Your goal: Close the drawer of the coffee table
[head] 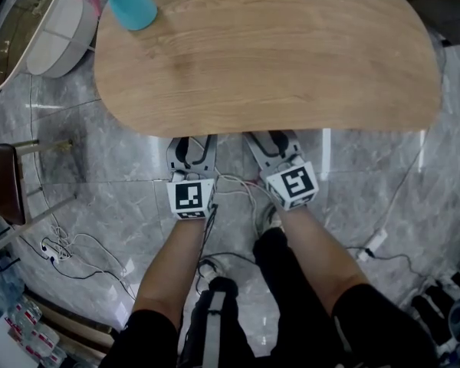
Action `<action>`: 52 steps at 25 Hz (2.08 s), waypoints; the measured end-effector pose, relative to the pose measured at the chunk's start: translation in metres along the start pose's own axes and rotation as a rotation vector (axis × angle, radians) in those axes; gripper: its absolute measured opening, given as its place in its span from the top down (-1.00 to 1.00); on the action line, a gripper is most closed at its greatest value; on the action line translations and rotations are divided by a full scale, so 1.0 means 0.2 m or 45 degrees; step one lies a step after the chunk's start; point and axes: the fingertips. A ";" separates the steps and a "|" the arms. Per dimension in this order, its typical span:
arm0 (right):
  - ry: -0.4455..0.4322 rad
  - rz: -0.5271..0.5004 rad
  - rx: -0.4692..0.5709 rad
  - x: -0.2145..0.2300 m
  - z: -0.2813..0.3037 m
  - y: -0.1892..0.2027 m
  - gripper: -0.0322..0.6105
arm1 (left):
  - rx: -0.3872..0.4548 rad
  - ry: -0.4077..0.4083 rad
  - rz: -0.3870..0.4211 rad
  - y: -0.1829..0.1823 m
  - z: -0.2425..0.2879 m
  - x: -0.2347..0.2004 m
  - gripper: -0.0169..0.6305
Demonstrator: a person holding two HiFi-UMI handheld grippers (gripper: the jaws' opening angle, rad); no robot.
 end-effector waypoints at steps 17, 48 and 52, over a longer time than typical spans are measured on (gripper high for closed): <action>-0.001 0.008 -0.032 -0.29 -0.30 -0.11 0.46 | -0.110 0.048 0.023 -0.03 -0.34 0.15 0.35; 0.003 -0.072 0.179 -1.13 -1.37 -1.92 0.46 | 0.144 0.056 -0.019 -1.78 -1.81 0.04 0.35; 0.032 -0.074 0.256 -1.26 -1.47 -2.14 0.46 | 0.195 0.077 -0.013 -1.94 -1.97 0.02 0.35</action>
Point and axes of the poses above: the fingertips, and each gripper's own axes: z forward along the fingers, x to its right, y out of its underside, and after that the axes turned 1 degree about y, right-handed
